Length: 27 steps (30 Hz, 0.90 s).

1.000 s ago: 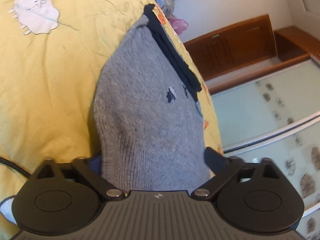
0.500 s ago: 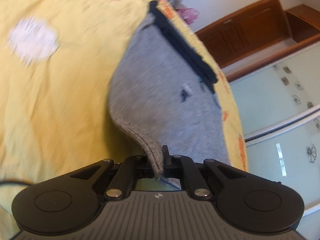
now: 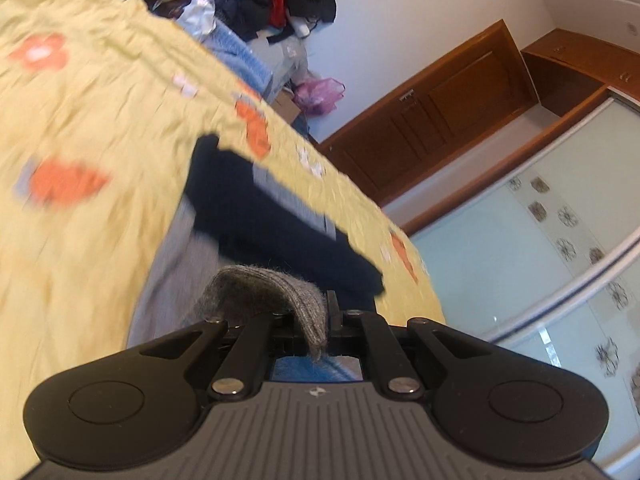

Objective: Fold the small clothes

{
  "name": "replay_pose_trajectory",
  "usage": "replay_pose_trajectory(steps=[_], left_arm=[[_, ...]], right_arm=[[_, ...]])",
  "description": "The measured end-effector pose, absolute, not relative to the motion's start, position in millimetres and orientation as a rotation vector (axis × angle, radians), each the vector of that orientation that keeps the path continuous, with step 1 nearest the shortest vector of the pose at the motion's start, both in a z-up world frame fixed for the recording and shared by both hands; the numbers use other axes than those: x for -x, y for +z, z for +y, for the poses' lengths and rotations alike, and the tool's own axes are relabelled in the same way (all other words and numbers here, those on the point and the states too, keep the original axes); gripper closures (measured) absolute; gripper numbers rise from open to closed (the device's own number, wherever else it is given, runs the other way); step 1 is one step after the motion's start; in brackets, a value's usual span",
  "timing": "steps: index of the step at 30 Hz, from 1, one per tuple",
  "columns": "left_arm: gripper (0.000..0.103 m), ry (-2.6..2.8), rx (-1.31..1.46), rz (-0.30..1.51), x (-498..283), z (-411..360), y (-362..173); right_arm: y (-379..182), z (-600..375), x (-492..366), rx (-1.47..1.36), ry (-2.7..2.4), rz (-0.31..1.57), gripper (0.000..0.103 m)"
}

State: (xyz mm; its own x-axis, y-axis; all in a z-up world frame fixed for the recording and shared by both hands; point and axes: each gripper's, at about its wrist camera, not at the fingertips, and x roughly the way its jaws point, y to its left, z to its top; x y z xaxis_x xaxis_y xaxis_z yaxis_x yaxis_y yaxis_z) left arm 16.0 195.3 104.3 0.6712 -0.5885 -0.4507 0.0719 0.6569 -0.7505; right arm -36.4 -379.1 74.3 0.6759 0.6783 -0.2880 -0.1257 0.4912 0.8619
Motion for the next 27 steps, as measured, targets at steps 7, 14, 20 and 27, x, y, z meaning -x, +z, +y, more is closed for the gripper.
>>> replay_pose_trajectory(steps=[7,14,20,27], left_arm=[[0.097,-0.396,0.73,0.687,-143.9,188.7,111.2],[0.097,-0.293,0.71,0.69,-253.6,181.5,69.4],[0.08,-0.25,0.798,0.678,-276.9,188.1,36.8],[0.019,-0.115,0.792,0.592,-199.1,221.2,65.7]], right_arm=[[67.0,-389.6,-106.5,-0.964,0.492,0.639,0.089],[8.8,-390.3,-215.5,-1.018,0.368,0.738,0.089],[-23.6,-385.9,-238.7,-1.118,0.335,0.742,0.033],[18.7,-392.1,-179.1,-0.967,0.33,0.665,0.017]])
